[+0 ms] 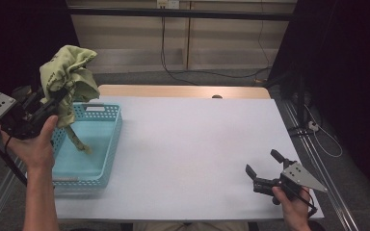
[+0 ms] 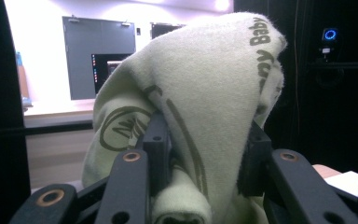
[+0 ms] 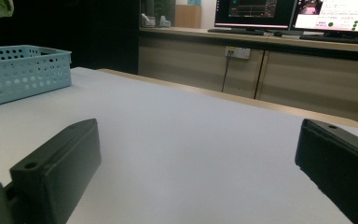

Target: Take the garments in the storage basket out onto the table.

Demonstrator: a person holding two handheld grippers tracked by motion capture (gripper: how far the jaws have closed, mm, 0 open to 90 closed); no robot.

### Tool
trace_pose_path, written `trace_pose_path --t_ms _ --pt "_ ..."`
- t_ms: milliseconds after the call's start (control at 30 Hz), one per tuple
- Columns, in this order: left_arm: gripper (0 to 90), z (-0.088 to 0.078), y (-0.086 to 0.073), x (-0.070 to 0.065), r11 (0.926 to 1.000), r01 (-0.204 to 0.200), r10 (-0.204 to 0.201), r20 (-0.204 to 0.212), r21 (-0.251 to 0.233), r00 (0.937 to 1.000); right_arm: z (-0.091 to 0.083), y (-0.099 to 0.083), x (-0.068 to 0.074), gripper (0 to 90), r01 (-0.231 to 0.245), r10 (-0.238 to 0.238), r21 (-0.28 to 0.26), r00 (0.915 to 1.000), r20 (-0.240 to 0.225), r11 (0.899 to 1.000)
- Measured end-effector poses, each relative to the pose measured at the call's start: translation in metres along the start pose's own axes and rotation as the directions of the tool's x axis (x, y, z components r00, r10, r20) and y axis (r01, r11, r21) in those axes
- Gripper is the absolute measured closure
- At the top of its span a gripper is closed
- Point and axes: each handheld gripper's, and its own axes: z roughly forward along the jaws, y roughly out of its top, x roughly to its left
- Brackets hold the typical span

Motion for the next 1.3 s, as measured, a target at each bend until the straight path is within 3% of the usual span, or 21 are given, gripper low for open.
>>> trace_pose_path --t_ms 333,500,567,667,800,1100,1167,1300 --pt "63.6 -0.002 0.016 -0.006 0.9985 -0.034 0.033 -0.015 -0.043 0.9993 -0.001 0.0 0.0 0.0 0.002 -0.002 -0.005 1.0 -0.003 1.0" --pt "63.6 0.001 0.019 -0.009 0.9975 -0.039 0.038 -0.022 -0.059 0.9991 -0.001 0.0 0.0 0.0 0.001 -0.001 -0.003 1.0 -0.003 1.0" --pt "63.6 0.002 0.02 -0.011 0.9966 -0.023 0.021 -0.023 -0.079 0.9995 0.0 0.0 0.0 0.0 0.001 -0.001 -0.003 1.0 -0.004 1.0" --pt "63.6 0.0 0.022 -0.013 0.9954 -0.049 0.046 -0.033 -0.083 0.9984 -0.001 0.0 0.0 0.0 0.003 -0.003 -0.003 1.0 -0.005 1.0" --pt "63.6 -0.001 0.025 -0.017 0.9941 -0.043 0.04 -0.031 -0.1 0.9987 0.0 0.0 0.0 0.0 0.002 -0.002 -0.005 1.0 -0.007 1.0" --pt "63.5 0.004 0.041 -0.036 0.9905 -0.068 0.07 0.009 -0.119 0.9975 0.0 0.0 0.001 0.0 0.002 -0.003 -0.004 1.0 -0.007 1.0" --pt "63.5 0.008 0.041 -0.04 0.992 -0.043 0.047 0.028 -0.119 0.9985 -0.001 0.0 0.0 0.0 0.002 -0.002 -0.004 1.0 -0.007 1.0" --pt "63.5 0.016 0.04 -0.044 0.993 -0.039 0.045 0.048 -0.111 0.9978 -0.001 0.0 0.0 0.0 0.003 -0.003 -0.005 1.0 -0.007 1.0"
